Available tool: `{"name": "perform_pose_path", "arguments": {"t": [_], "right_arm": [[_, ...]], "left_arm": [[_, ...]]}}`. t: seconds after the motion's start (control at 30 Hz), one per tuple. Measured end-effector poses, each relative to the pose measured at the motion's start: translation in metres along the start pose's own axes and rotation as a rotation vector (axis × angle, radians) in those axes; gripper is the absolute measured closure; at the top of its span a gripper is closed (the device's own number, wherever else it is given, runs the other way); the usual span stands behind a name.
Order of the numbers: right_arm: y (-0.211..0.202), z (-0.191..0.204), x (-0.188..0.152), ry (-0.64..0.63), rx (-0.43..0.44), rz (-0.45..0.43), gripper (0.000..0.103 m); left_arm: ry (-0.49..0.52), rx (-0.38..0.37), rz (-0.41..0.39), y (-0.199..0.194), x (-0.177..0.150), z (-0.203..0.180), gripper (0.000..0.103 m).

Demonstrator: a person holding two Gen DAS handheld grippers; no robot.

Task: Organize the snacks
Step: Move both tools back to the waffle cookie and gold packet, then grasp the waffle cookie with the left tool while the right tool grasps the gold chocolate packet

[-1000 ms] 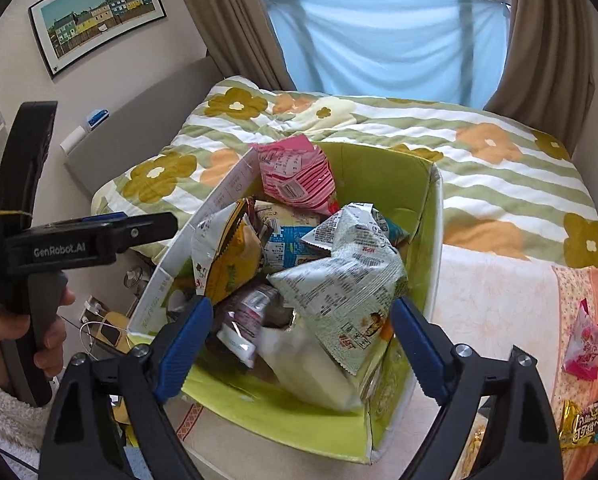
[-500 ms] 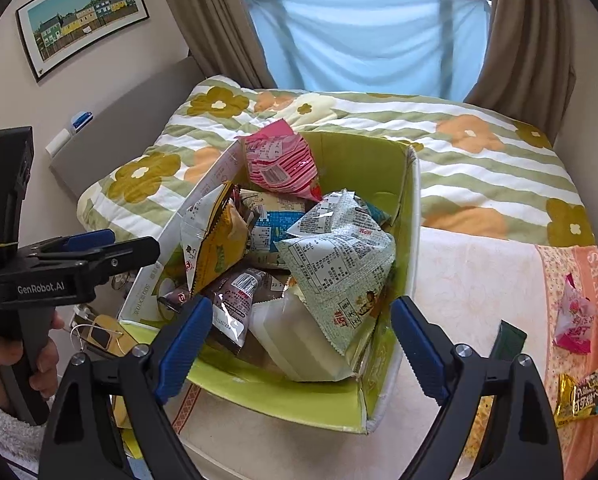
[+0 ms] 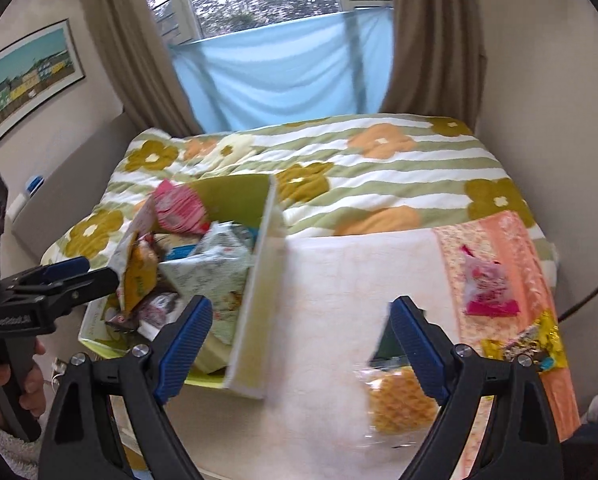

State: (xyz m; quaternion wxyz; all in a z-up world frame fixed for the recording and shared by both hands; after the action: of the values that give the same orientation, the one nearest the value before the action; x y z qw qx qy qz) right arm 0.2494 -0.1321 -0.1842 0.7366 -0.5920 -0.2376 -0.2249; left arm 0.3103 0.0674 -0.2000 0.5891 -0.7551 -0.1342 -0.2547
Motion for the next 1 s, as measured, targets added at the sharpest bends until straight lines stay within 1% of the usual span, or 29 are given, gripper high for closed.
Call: {"name": "perform_pose_path", "arguments": {"t": [0.13,0.2,0.23,0.33,0.4,0.47,0.57,0.63,0.7,0.73,0.8,0.87,0.93,1.0], "right_arm": [[-0.009,-0.054,-0.005,0.016,-0.031,0.020,0.014],[-0.013,-0.079,-0.009,0.002,-0.050,0.038,0.014],[-0.015,-0.093,-0.012,-0.010,-0.059,0.050,0.014],[-0.020,-0.131,-0.019,-0.027,-0.076,0.075,0.014],[-0.020,-0.153,-0.026,-0.042,-0.081,0.096,0.014],[-0.018,-0.172,-0.033,-0.084,-0.091,0.123,0.014],[-0.013,-0.191,-0.042,-0.159,-0.066,0.162,0.014],[-0.005,-0.202,-0.048,-0.214,-0.044,0.207,0.014],[0.003,-0.205,-0.052,-0.264,-0.022,0.239,0.014],[0.009,-0.207,-0.054,-0.301,0.004,0.259,0.014],[0.022,-0.212,-0.059,-0.385,0.032,0.315,0.014],[0.033,-0.217,-0.063,-0.455,0.033,0.369,0.014],[0.046,-0.222,-0.066,-0.501,0.034,0.442,0.014],[0.053,-0.222,-0.072,-0.569,0.053,0.492,0.014]], "left_arm": [[0.001,-0.025,0.022,0.014,0.000,-0.050,0.000],[0.005,-0.029,0.042,0.026,-0.002,-0.078,0.000],[0.005,-0.028,0.048,0.029,-0.004,-0.087,0.000],[-0.004,-0.030,0.087,0.050,-0.011,-0.120,0.000],[-0.026,-0.032,0.129,0.068,-0.022,-0.140,0.000],[-0.055,-0.030,0.166,0.086,-0.034,-0.157,0.000],[-0.097,-0.015,0.206,0.108,-0.051,-0.173,0.000],[-0.139,-0.011,0.242,0.125,-0.064,-0.181,0.000],[-0.175,-0.013,0.275,0.140,-0.078,-0.189,0.000],[-0.185,-0.009,0.291,0.147,-0.083,-0.190,0.000],[-0.197,0.009,0.327,0.161,-0.097,-0.196,0.000],[-0.203,0.034,0.356,0.174,-0.109,-0.199,0.000],[-0.201,0.048,0.382,0.186,-0.119,-0.203,0.000],[-0.195,0.060,0.406,0.195,-0.124,-0.204,0.000]]}}
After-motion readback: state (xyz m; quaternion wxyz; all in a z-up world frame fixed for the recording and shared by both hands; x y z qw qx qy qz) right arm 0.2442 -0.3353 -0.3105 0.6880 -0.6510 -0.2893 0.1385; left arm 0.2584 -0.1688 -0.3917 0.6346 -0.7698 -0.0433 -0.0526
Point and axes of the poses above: each gripper's, at about its wrist camera, not at the fingertips, and y roughly the way its jaws point, z to its left, x to its top, the point moved 9 cm from there along y, roughly the way its jaws point, and after that the axes turned 4 degrees about z, right-handed, at the moved point
